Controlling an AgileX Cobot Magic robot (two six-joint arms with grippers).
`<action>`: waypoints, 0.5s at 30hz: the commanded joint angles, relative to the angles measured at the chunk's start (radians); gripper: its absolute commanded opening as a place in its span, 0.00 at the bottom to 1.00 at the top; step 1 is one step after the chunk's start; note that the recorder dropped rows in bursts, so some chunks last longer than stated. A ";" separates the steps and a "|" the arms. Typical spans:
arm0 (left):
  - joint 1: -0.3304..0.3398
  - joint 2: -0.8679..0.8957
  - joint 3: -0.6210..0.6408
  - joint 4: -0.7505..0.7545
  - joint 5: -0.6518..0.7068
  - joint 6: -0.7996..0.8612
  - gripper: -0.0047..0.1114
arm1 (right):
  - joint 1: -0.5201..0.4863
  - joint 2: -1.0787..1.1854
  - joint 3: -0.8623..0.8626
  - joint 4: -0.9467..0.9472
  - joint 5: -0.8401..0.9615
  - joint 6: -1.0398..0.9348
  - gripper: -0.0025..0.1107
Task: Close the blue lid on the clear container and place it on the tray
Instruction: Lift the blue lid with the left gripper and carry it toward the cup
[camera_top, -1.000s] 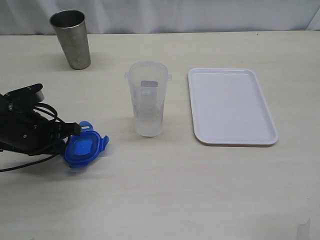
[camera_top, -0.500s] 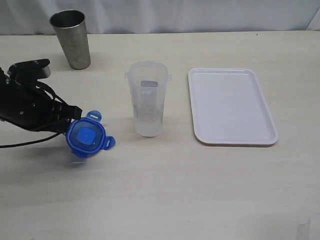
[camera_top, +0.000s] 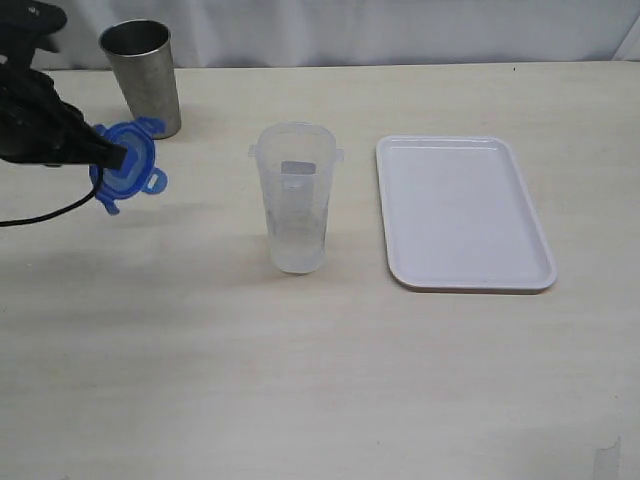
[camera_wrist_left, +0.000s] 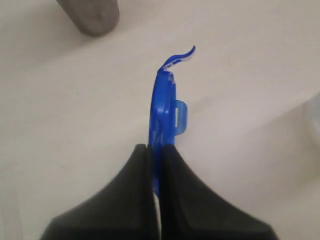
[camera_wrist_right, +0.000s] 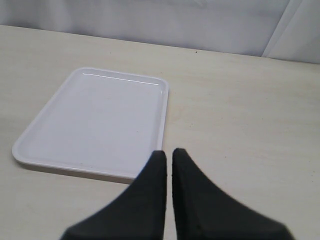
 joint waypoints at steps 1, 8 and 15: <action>-0.007 -0.034 -0.007 0.055 -0.118 0.003 0.04 | -0.002 -0.004 0.002 0.006 -0.003 0.004 0.06; -0.007 -0.036 -0.007 0.066 -0.212 0.013 0.04 | -0.002 -0.004 0.002 0.006 -0.003 0.004 0.06; -0.071 -0.036 -0.007 0.135 -0.334 0.110 0.04 | -0.002 -0.004 0.002 0.006 -0.003 0.004 0.06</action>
